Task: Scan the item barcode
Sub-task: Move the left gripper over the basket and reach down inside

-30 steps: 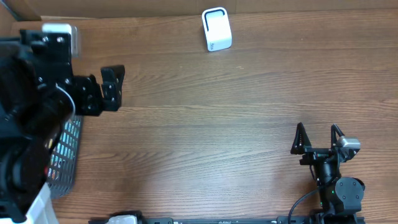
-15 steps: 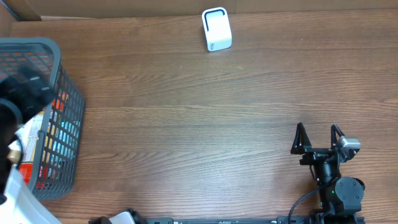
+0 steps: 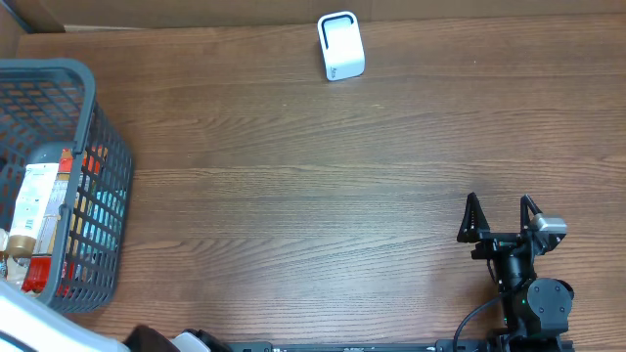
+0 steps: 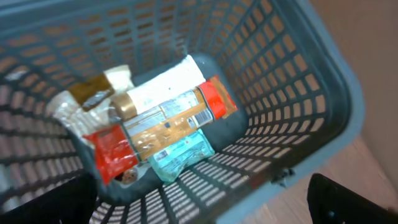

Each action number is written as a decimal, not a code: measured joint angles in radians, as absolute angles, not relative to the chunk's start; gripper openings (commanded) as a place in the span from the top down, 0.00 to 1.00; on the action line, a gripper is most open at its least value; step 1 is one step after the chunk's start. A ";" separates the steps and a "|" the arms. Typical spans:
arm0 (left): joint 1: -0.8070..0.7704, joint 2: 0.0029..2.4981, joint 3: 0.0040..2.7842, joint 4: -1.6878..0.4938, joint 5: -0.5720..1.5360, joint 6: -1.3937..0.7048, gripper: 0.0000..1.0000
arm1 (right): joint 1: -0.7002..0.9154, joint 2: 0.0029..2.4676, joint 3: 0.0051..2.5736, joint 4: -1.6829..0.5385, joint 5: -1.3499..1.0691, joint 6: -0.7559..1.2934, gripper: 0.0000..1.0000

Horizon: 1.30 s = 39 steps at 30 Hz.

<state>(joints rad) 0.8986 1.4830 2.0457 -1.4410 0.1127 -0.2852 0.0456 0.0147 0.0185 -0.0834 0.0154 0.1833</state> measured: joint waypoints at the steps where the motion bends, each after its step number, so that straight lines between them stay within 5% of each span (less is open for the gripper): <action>1: 0.899 1.497 2.032 -1.429 0.120 -0.279 0.00 | 0.046 0.015 0.019 -0.083 0.015 0.183 0.00; 7: 0.899 1.654 1.969 -1.388 0.120 -0.252 0.00 | 0.046 0.015 0.019 -0.083 0.015 0.183 0.00; 12: 0.897 1.792 1.959 -1.421 0.142 -0.200 0.26 | 0.046 0.015 0.019 -0.083 0.015 0.183 0.00; 14: 0.892 1.835 1.958 -1.428 0.158 -0.152 0.25 | 0.046 0.015 0.019 -0.083 0.015 0.183 0.00; 19: 0.870 1.922 1.956 -1.427 0.173 -0.068 0.00 | 0.046 0.015 0.019 -0.083 0.015 0.183 0.00; 39: 0.694 1.969 1.798 -1.224 -0.106 0.064 0.00 | 0.046 0.015 0.019 -0.083 0.015 0.183 0.00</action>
